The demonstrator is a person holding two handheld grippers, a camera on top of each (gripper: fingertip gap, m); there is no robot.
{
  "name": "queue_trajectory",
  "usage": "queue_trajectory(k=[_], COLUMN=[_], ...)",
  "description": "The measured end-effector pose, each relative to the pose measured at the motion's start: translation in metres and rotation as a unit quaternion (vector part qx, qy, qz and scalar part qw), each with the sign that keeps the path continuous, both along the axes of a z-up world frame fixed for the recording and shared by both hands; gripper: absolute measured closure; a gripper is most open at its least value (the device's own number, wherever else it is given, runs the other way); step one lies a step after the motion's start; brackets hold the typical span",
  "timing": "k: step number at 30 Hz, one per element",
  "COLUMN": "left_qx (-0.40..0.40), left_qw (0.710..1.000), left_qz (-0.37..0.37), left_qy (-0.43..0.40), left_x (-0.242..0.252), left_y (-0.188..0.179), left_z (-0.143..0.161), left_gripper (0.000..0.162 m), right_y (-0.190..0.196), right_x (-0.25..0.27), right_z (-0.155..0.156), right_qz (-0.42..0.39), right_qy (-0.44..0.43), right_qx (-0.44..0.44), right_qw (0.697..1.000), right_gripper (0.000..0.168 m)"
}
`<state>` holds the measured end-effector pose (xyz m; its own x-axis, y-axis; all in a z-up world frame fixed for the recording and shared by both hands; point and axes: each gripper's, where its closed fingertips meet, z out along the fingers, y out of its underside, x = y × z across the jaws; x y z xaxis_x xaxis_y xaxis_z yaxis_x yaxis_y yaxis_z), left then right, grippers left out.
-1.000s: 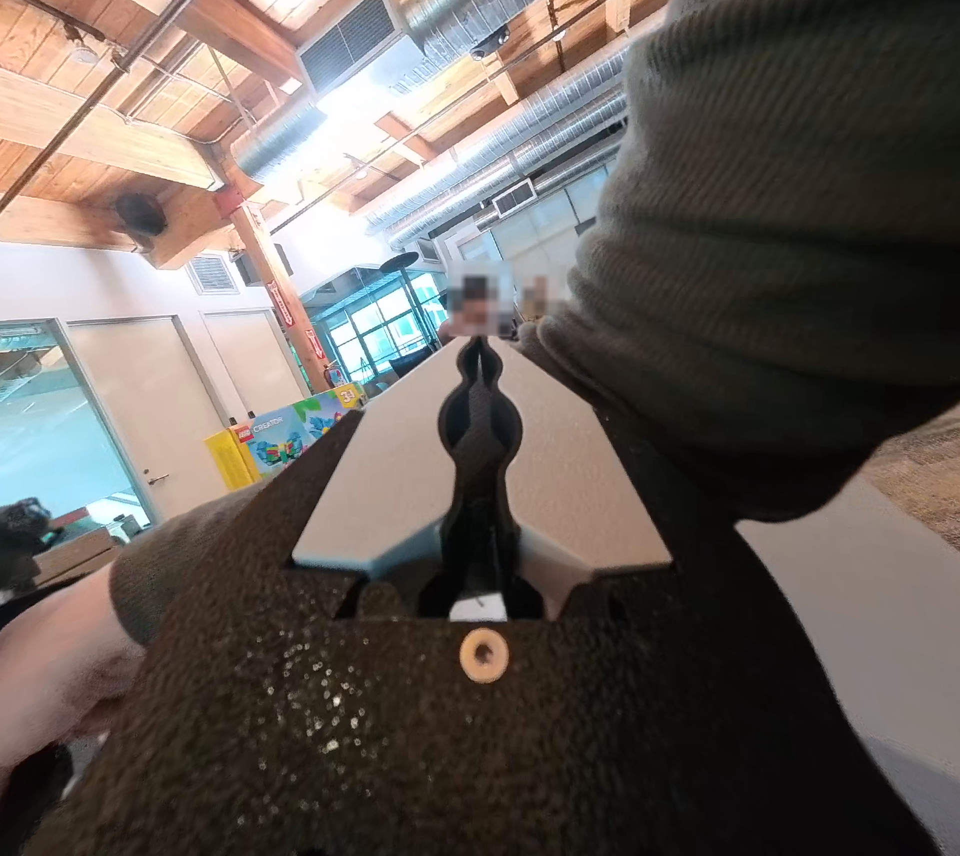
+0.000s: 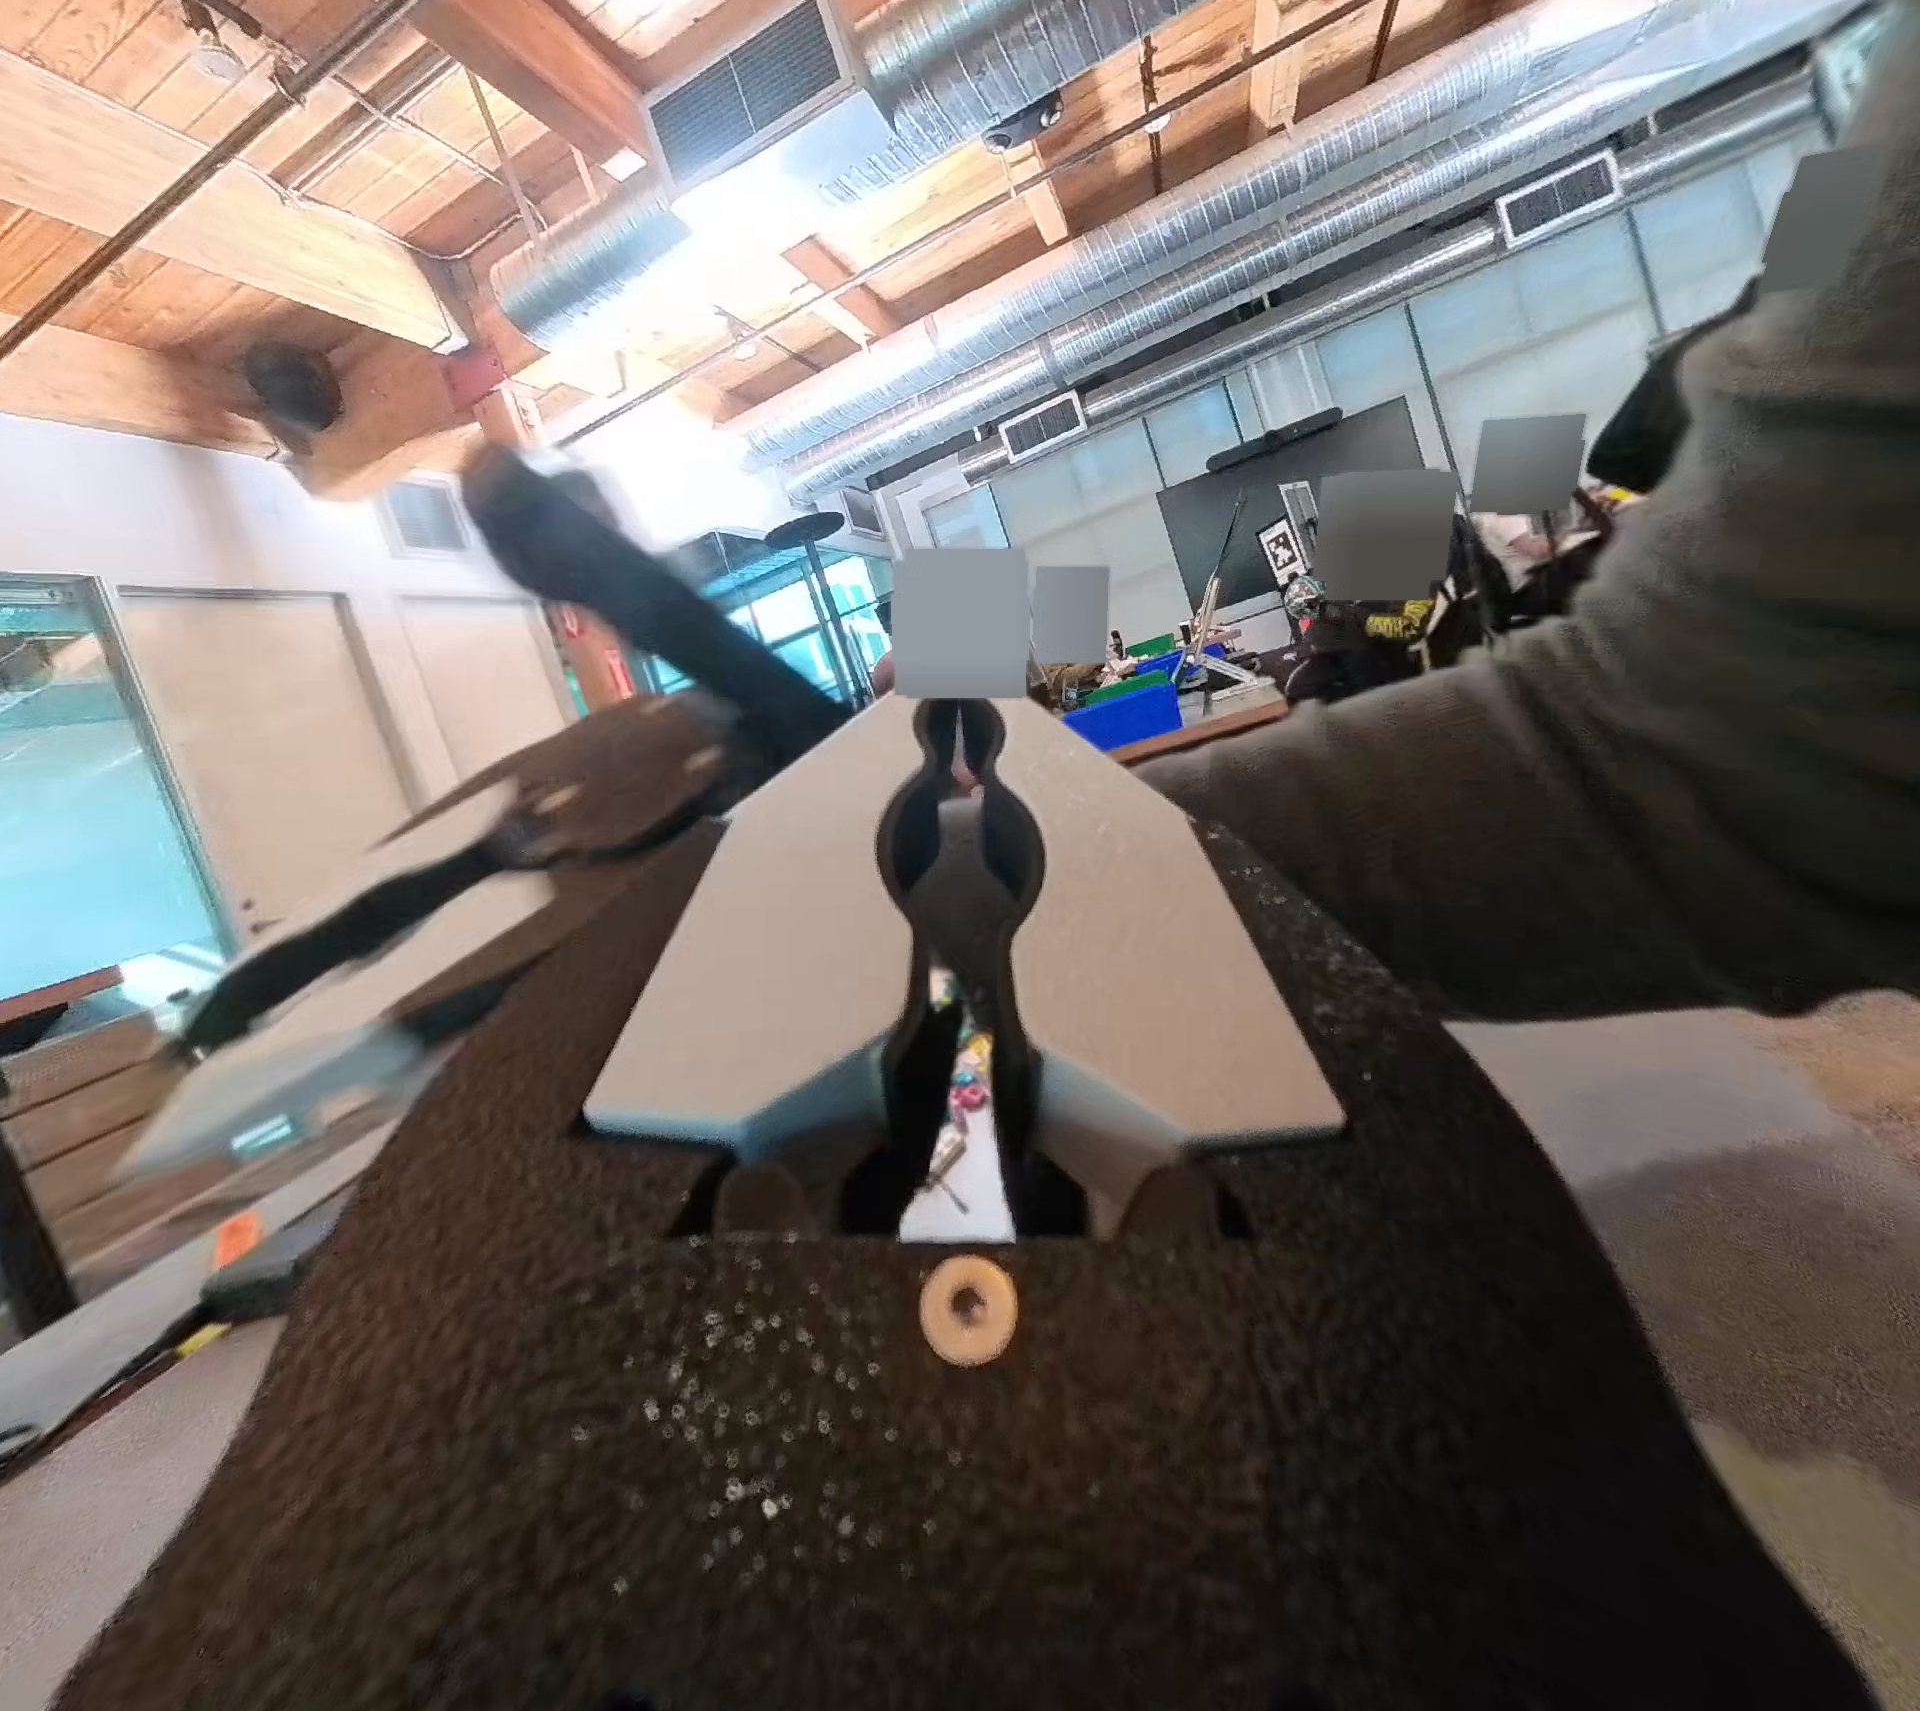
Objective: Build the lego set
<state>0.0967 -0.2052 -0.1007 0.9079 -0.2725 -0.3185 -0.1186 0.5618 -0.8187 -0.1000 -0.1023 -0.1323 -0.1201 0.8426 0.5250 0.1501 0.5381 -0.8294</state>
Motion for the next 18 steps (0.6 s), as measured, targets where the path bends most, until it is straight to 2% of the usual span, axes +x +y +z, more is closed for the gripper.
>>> queue_trajectory(k=[4, 8, 11, 13, 16, 18], left_qx=[-0.005, -0.004, -0.003, -0.006, -0.019, -0.02], left_qw=[1.0, 0.999, 1.0, 0.999, 0.999, 0.999], left_qz=[0.004, 0.021, 0.007, -0.01, -0.022, -0.036], left_qy=[0.019, 0.024, -0.005, -0.03, -0.031, -0.03], left_x=[0.006, 0.016, 0.035, 0.052, 0.08, 0.093], left_y=[0.005, 0.022, 0.045, 0.062, 0.092, 0.107], left_z=[-0.005, -0.006, 0.0, 0.004, 0.004, 0.002], left_gripper=[0.162, 0.162, 0.162, 0.16, 0.156, 0.156], right_y=[0.103, 0.16, 0.18, 0.185, 0.184, 0.186], right_x=[0.108, 0.18, 0.188, 0.177, 0.169, 0.173], right_z=[0.039, 0.055, 0.06, 0.058, 0.066, 0.064], right_qz=[-0.187, -0.274, -0.263, -0.221, -0.148, -0.122], right_qy=[0.11, 0.15, 0.128, 0.073, 0.041, 0.02], right_qx=[0.019, 0.002, -0.018, -0.018, 0.058, 0.033], right_qw=[0.976, 0.95, 0.956, 0.972, 0.986, 0.992], right_gripper=[0.144, 0.148, 0.151, 0.152, 0.164, 0.164])
